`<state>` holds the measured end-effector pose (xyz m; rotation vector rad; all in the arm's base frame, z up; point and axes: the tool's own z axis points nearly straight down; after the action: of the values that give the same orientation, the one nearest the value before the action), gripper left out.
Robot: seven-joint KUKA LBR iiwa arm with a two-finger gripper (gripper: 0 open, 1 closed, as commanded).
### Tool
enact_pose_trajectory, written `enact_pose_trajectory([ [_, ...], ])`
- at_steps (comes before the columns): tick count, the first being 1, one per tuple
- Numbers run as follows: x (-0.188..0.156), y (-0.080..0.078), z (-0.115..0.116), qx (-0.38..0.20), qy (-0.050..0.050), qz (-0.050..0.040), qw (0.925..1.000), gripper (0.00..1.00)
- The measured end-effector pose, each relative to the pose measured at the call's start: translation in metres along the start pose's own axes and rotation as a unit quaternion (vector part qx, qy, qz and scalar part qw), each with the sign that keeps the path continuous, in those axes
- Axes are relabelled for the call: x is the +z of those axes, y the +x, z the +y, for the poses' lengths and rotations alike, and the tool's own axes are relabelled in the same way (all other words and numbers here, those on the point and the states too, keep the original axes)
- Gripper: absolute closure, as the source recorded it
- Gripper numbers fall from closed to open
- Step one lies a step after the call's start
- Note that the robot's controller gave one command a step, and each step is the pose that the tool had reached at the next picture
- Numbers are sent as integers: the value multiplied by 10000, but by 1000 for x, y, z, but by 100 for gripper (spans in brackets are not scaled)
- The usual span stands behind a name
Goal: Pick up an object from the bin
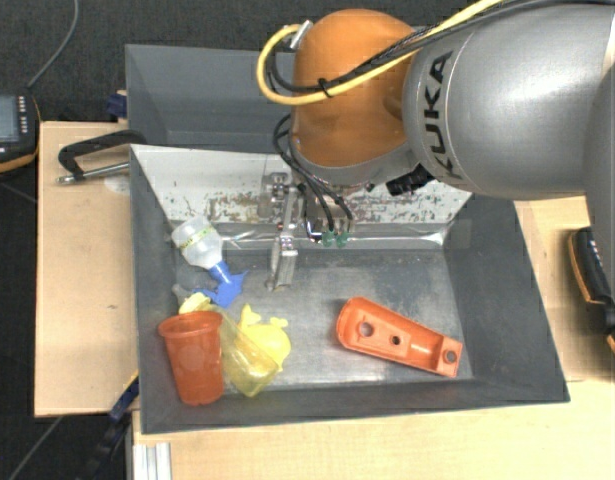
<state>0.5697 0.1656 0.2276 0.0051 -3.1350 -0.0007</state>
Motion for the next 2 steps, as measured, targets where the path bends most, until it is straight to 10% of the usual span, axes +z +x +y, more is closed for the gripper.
enact_pose_trajectory([
  [2,54,26,-45,-121,-12,-41,9999,0],
])
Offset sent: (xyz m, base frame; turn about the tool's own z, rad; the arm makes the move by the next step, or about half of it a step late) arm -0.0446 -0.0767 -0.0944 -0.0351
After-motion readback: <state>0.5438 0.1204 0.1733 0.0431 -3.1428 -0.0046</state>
